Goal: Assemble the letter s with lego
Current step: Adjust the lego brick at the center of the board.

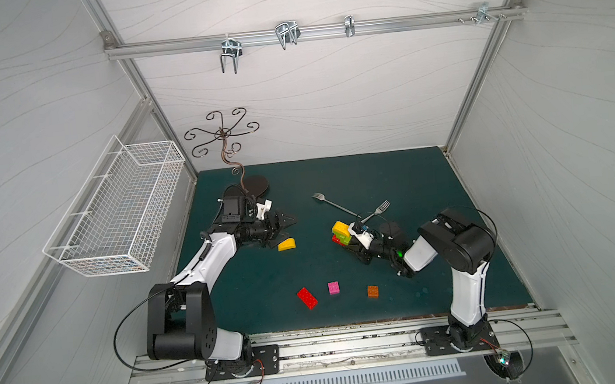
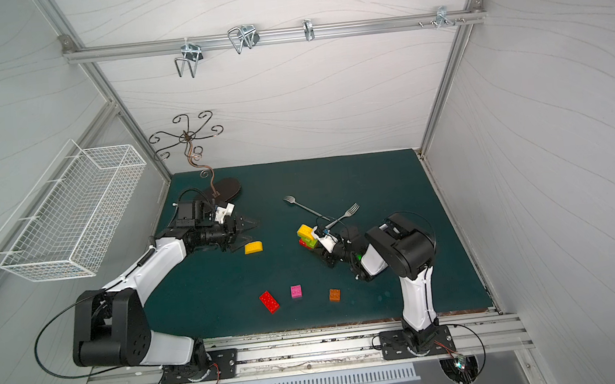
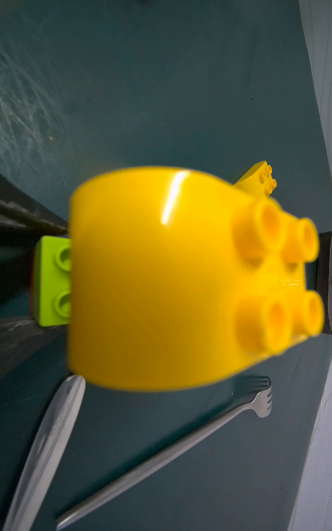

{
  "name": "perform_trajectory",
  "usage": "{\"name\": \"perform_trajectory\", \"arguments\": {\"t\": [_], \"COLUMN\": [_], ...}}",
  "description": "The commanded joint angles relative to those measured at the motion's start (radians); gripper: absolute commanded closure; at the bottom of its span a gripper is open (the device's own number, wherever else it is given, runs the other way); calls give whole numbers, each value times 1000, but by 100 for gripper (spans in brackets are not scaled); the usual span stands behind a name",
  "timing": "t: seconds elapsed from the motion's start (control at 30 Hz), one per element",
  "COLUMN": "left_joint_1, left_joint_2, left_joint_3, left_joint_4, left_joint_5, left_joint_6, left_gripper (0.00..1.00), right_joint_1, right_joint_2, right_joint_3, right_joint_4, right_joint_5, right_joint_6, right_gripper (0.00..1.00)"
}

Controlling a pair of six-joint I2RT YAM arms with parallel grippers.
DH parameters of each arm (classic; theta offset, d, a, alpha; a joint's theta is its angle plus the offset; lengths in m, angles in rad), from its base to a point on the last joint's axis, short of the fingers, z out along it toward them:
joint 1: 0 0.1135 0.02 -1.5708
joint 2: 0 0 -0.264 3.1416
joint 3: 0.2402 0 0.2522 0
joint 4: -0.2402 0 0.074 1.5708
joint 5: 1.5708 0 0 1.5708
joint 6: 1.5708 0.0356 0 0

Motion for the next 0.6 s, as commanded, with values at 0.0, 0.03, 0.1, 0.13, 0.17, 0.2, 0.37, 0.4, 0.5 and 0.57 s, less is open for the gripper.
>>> {"name": "perform_trajectory", "arguments": {"t": [0.0, 0.03, 0.1, 0.13, 0.17, 0.2, 0.37, 0.4, 0.5, 0.57], "left_joint_1": [8, 8, 8, 8, 8, 8, 8, 8, 8, 9], "left_joint_2": [8, 8, 8, 10, 10, 10, 9, 8, 3, -1], "left_joint_3": [23, 22, 20, 20, 20, 21, 20, 20, 22, 24], "left_joint_4": [36, 37, 40, 40, 40, 40, 40, 40, 35, 29], "left_joint_5": [22, 22, 22, 22, 22, 24, 25, 25, 26, 26], "left_joint_6": [9, 9, 8, 8, 7, 8, 9, 9, 12, 16], "left_gripper": [15, 15, 15, 15, 15, 15, 15, 15, 15, 15], "right_joint_1": [10, 12, 15, 18, 17, 17, 15, 11, -9, -32], "right_joint_2": [17, 18, 19, 20, 19, 20, 16, 7, -49, -126], "right_joint_3": [17, 19, 23, 24, 24, 22, 19, 17, 18, 54], "right_joint_4": [9, 4, 0, -1, -1, 3, 9, 7, -43, -185], "right_joint_5": [-4, -3, -2, 0, 1, 3, -9, -18, -83, -171], "right_joint_6": [-9, -9, -11, -11, -11, -9, -12, -10, 16, 53], "right_gripper": [56, 57, 60, 61, 62, 63, 71, 73, 77, 79]}}
